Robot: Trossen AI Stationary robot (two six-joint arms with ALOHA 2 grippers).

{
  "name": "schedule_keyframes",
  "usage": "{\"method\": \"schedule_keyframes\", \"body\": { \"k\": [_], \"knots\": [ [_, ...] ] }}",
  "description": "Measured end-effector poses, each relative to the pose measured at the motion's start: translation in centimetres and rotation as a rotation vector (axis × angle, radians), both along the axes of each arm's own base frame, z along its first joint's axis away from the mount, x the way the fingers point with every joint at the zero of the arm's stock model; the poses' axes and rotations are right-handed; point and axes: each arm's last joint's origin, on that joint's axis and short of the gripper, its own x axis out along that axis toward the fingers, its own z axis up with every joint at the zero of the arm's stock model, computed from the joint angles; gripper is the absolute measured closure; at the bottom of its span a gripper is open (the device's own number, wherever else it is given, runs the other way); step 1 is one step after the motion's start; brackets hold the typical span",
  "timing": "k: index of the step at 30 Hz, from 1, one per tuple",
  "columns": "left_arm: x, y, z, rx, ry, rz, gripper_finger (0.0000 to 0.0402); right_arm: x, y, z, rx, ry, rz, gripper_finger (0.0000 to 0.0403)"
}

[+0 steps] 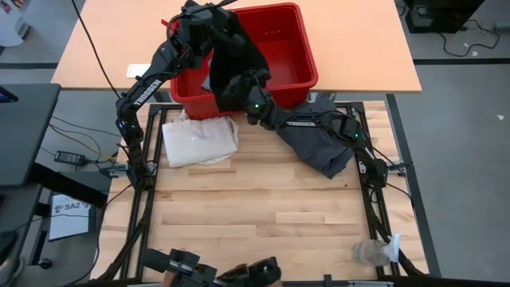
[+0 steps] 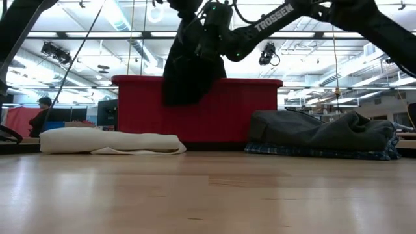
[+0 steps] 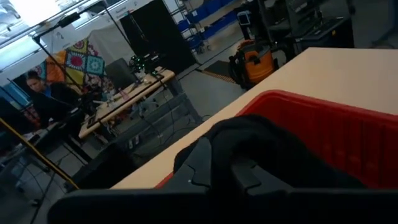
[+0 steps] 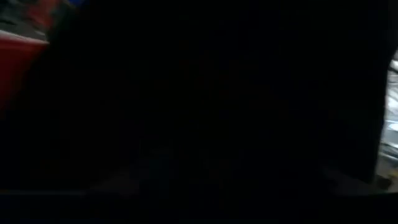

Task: Fold laundry
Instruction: Fold the black shirt

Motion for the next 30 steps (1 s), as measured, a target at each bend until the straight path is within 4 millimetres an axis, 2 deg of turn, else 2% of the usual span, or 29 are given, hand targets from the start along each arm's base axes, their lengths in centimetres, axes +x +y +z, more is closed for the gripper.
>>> {"method": "schedule_keyframes", "body": {
  "k": [4, 7, 8, 12, 14, 20, 26, 30],
  "knots": [
    [-1.2, 0.5, 0.4, 0.009, 0.012, 0.027, 0.039, -1.4, -1.2, 2.0, -0.002, 0.003, -0.058, 0.0256],
    [-2.4, 1.5, 0.6, 0.021, 0.031, 0.072, 0.039, -3.0, -1.6, 4.9, 0.002, 0.024, -0.022, 0.0361],
    [-2.9, 2.1, 0.6, 0.016, 0.038, 0.091, 0.039, -3.7, -1.7, 6.0, 0.011, 0.024, 0.008, 0.0381],
    [-5.2, 4.2, -0.4, -0.064, 0.07, 0.153, 0.0385, -7.2, -2.5, 9.8, 0.114, -0.074, 0.139, 0.0395],
    [-6.2, 5.1, -1.1, -0.146, 0.046, 0.13, 0.0373, -9.4, -3.4, 11.2, 0.18, -0.107, 0.192, 0.0397],
    [-8.8, 8.0, -3.5, -0.398, -0.046, 0.023, 0.0288, -15.7, -5.4, 15.2, 0.28, -0.167, 0.413, 0.04],
    [-8.7, 8.8, -4.9, -0.493, -0.02, -0.143, 0.0211, -19.9, -6.0, 17.9, 0.268, -0.159, 0.603, 0.0401],
    [-7.8, 8.7, -5.6, -0.555, -0.06, -0.284, 0.0183, -21.3, -6.3, 18.8, 0.272, -0.144, 0.636, 0.0401]
  ]
}}
